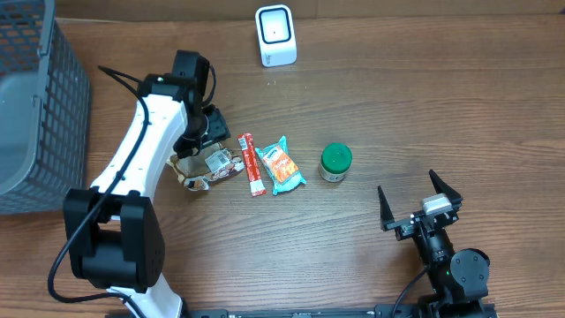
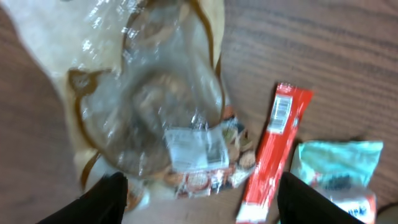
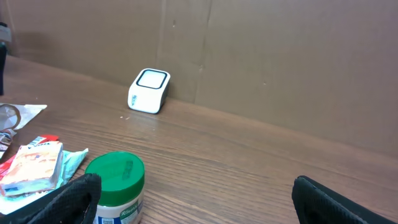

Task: Scan the item barcode

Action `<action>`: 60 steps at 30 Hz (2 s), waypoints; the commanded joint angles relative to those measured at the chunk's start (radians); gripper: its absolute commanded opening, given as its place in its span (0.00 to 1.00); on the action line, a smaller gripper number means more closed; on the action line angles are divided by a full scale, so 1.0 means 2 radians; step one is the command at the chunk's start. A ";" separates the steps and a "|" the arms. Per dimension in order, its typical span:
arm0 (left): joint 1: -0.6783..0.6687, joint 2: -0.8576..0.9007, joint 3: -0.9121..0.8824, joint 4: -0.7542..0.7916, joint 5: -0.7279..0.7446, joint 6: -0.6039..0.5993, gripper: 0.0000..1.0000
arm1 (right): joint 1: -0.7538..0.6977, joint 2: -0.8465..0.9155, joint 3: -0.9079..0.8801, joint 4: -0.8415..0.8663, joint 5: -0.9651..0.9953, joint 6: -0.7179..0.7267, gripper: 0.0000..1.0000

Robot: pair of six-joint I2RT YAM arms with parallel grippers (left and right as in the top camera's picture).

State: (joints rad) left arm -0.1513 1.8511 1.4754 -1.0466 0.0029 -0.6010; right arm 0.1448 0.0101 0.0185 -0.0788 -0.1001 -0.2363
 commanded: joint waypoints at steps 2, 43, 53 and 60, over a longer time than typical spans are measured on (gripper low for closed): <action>-0.005 -0.006 -0.048 0.032 -0.006 -0.004 0.66 | 0.000 -0.004 -0.005 0.002 0.001 0.000 1.00; 0.026 -0.006 0.047 -0.096 0.061 0.087 0.04 | 0.000 -0.004 -0.005 0.002 0.001 0.000 1.00; 0.003 -0.004 0.012 -0.003 0.071 0.008 0.04 | 0.000 -0.004 -0.005 0.002 0.001 0.000 1.00; -0.012 -0.004 -0.022 0.038 0.017 -0.035 0.04 | 0.000 -0.004 -0.005 0.002 0.001 0.000 1.00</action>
State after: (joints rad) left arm -0.1642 1.8515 1.4704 -0.9989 0.0982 -0.5953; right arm 0.1448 0.0101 0.0185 -0.0788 -0.1001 -0.2363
